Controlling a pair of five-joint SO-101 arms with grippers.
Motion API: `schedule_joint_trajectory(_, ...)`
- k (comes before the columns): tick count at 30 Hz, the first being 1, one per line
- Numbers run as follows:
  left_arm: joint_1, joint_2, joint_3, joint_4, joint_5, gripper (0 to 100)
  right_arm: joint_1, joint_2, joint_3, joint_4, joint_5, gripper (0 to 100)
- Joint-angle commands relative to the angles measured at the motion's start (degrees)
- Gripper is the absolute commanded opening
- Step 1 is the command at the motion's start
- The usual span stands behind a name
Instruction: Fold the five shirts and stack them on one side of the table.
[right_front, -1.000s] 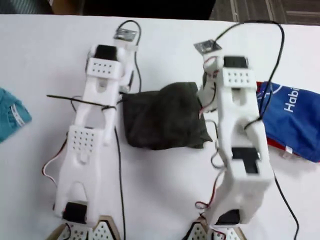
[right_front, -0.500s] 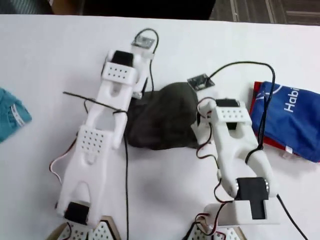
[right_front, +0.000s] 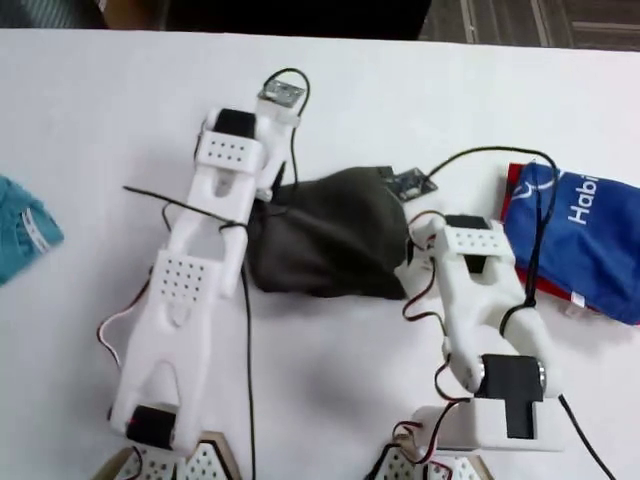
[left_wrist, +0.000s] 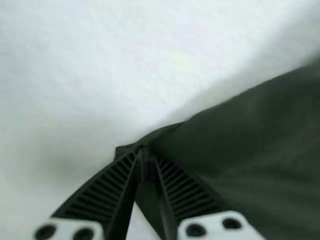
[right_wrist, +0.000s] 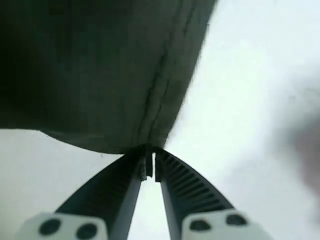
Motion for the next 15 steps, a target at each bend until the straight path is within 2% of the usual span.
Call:
schedule_joint_trajectory(1, -4.4, 0.2, -0.6, -0.2, -0.5, 3, 2.0, -3.4, -0.1, -0.6, 0.9, 2.2)
schedule_joint_trajectory(7, -7.0, -0.1, -1.3, 2.9, -0.8, 3, 0.8, -3.8, -2.5, 0.0, 0.5, 2.2)
schedule_joint_trajectory(10, -6.8, -0.4, -5.8, 6.7, -0.8, 3, 1.1, -3.8, -7.8, 2.3, 0.4, 2.2)
schedule_joint_trajectory(15, -6.8, -5.4, -7.6, 6.8, -0.8, 3, 1.0, -3.4, -19.4, 6.7, 0.4, 2.2)
